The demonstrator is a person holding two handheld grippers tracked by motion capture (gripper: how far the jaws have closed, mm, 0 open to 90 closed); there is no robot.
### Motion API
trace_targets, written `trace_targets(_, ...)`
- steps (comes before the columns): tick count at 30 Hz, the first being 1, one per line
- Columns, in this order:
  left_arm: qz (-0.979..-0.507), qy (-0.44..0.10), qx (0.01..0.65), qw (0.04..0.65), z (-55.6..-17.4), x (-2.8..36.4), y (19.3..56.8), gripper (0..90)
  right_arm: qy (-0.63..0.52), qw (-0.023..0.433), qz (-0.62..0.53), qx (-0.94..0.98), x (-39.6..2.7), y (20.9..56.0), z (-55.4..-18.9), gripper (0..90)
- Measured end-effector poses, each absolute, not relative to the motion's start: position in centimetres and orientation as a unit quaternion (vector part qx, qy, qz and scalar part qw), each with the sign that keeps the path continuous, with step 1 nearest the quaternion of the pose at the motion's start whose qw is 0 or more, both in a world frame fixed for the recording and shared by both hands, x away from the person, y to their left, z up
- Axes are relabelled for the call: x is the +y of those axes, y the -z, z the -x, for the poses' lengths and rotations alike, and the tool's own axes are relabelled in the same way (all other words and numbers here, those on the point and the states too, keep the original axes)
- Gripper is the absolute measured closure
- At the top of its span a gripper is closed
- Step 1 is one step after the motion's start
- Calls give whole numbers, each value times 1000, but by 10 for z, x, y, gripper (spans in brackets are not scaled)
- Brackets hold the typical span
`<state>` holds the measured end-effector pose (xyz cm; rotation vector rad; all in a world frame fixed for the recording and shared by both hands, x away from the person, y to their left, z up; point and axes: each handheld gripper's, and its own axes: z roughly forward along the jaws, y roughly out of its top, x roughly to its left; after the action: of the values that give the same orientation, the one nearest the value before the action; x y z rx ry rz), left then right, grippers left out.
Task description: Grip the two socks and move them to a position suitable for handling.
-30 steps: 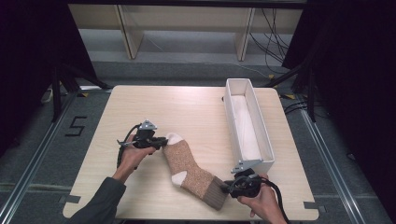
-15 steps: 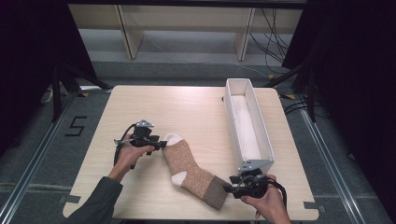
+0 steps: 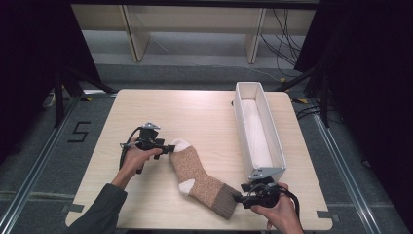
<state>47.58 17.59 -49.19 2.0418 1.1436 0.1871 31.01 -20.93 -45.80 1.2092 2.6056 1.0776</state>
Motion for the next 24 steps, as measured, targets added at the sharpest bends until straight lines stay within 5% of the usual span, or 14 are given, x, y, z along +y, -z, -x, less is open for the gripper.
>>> trace_targets(24,-810,-31,447,378,-489,167,504,291,-346,30,-406,845,-209,470,-316,413)
